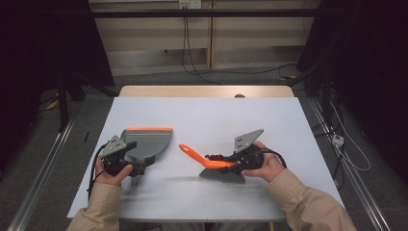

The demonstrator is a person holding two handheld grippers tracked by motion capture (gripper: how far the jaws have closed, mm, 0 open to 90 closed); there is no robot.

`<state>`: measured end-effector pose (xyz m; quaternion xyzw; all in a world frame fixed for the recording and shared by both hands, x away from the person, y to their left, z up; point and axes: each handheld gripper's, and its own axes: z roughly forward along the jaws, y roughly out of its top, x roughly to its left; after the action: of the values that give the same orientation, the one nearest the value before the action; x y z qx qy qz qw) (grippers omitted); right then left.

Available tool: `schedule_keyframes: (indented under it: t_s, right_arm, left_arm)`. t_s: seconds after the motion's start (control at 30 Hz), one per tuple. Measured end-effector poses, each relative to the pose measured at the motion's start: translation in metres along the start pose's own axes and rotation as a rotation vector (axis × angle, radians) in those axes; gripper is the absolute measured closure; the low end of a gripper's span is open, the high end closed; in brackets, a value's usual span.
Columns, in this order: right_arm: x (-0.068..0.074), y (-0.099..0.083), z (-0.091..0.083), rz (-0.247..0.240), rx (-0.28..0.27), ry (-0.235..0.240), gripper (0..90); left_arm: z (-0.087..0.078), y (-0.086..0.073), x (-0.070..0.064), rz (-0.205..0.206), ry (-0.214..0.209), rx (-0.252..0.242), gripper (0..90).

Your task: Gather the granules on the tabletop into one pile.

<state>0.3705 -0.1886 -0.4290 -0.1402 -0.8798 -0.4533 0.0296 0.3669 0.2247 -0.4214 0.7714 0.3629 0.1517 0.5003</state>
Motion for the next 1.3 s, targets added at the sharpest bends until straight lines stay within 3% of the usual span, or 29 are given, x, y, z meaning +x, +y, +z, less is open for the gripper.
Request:
schedule_keyframes:
  t_s: [0.33, 0.7, 0.93, 1.07, 1.23, 1.3]
  right_arm:
    - [-0.016, 0.006, 0.003, -0.009, 0.011, -0.018, 71.0]
    - [-0.024, 0.014, 0.006, -0.048, 0.029, -0.065, 71.0]
    - [-0.025, 0.019, 0.008, -0.063, 0.030, -0.072, 71.1]
    - [-0.024, 0.022, 0.004, -0.030, -0.015, -0.086, 71.1]
    - [-0.022, 0.027, -0.010, 0.057, -0.084, -0.166, 71.1]
    - [-0.020, 0.028, -0.015, 0.071, -0.090, -0.220, 71.1]
  left_arm:
    - [0.000, 0.000, 0.000, 0.001, 0.000, 0.000, 5.2]
    - [0.000, 0.000, 0.000, 0.003, 0.000, 0.002, 5.2]
    - [0.000, 0.000, 0.000, 0.005, 0.000, 0.003, 5.2]
    - [0.000, 0.000, 0.000, 0.002, 0.000, 0.003, 5.2]
    - [0.000, 0.000, 0.000, 0.005, -0.002, 0.002, 5.2]
    - [-0.001, 0.000, 0.000, 0.004, -0.002, 0.002, 5.2]
